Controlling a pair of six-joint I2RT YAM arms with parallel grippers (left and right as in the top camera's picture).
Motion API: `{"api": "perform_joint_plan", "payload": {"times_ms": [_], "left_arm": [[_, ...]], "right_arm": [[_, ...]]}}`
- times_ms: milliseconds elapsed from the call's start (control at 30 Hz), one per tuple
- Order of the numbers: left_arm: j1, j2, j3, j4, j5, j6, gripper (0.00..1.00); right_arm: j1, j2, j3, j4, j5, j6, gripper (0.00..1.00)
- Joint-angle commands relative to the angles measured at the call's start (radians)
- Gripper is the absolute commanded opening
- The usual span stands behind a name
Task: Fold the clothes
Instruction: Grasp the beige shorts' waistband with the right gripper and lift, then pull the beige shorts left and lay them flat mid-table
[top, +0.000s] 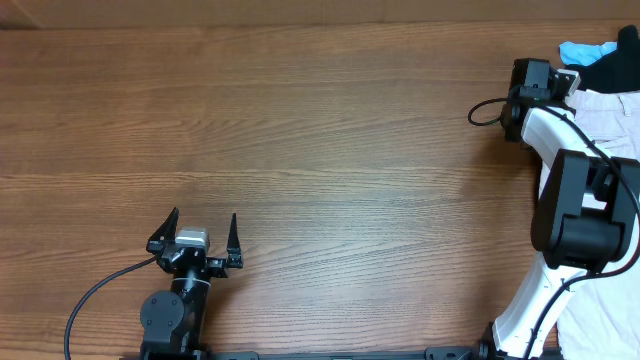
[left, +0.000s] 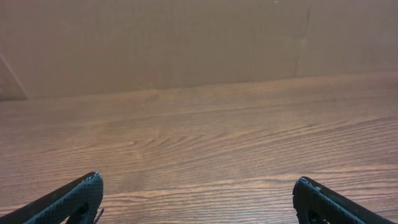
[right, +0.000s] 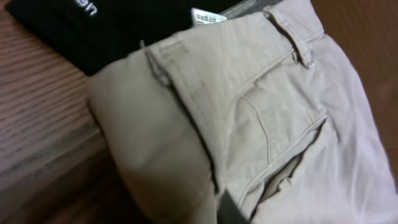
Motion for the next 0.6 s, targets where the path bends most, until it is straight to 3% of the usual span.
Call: {"api": "perform_joint_plan", "payload": {"times_ms": [0,133,367,567], "left_arm": [[0.006,-0.011,-0.004,0.001,-0.01,0.013,1.0],[0.006,-0.011,-0.004,0.001,-0.01,0.013,1.0],[0.006,-0.011,-0.004,0.001,-0.01,0.013,1.0],[0.006,-0.011,-0.004,0.001,-0.01,0.013,1.0]], "right_arm": [[-0.005,-0.053,0.018,-0.005,0.021,0.039,0.04],[-0.005,-0.095,0.018,-0.026,0.016,0.14,0.04],[-0.005,-0.205,0.018,-0.029,-0.012,0.145,0.04],[-0.005,-0.289,0.018,-0.043,0.074,0.141,0.04]]}}
